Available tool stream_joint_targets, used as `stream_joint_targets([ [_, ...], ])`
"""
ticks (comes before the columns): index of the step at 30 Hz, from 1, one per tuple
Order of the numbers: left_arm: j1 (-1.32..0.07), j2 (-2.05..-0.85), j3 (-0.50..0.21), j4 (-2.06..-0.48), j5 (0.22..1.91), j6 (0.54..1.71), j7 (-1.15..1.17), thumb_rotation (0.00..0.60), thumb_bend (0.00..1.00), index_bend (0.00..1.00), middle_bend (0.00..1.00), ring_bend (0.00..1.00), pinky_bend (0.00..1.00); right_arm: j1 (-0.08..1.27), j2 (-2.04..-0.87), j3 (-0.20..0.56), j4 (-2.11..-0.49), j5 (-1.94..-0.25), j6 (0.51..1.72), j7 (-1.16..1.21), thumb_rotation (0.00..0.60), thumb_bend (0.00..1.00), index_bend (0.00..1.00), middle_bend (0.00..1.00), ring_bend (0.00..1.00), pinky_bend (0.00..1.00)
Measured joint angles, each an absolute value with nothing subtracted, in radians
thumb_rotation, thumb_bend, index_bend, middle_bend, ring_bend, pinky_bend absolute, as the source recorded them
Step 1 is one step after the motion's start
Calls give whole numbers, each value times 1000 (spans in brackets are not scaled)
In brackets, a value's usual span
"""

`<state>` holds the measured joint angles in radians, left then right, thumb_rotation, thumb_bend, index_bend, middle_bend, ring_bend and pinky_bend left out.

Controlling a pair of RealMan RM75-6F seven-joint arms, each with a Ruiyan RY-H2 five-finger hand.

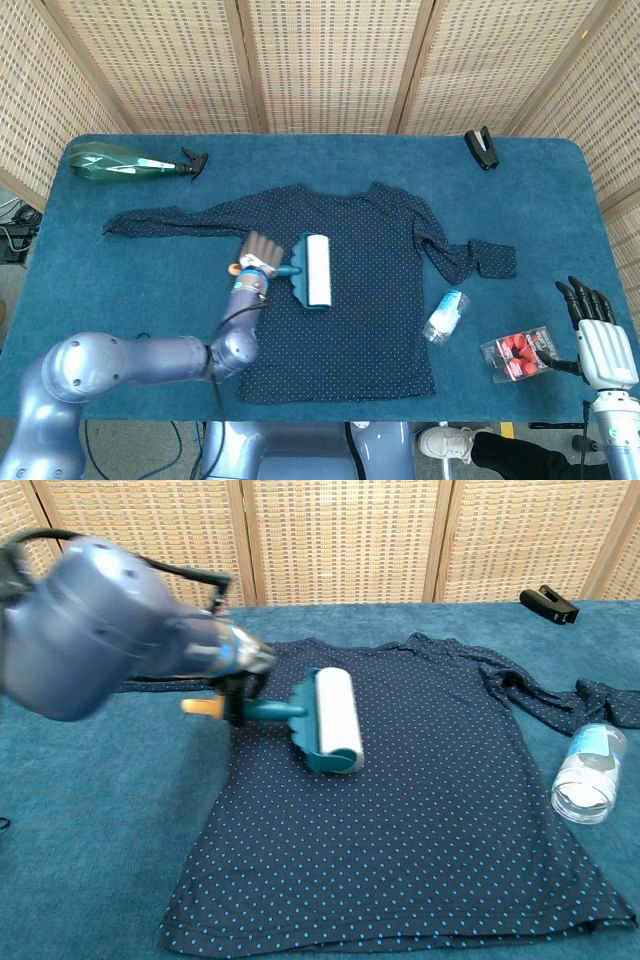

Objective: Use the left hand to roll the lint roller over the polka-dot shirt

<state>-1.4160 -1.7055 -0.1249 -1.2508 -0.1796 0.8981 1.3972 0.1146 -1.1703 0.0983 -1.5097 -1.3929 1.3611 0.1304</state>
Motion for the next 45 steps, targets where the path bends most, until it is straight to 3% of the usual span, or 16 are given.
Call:
stream_joint_targets([
  [9,-1305,-1586,-42,-1333,-87,879,1312,600,541,825,920,767,695,113,-1170,92,-1527,-1406,1372,109,600,118,0,0,0,0],
  [16,-1283,-1549,-28,-1347,-58,864,1270,600,542,825,920,767,695,114,-1173,84,-1540,-1417,1372,91,600,118,0,0,0,0],
  [29,-1348,-1629,-49,-1312,-104,869,1310,600,543,825,920,767,695,114,-1169,83,-1537,-1411,1364,109,600,117,0,0,0,0],
  [45,-1477,-1775,-156,-1193,-219,874,1420,600,543,825,920,767,695,124,-1175,82,-1515,-1400,1335,136,600,118,0,0,0,0],
])
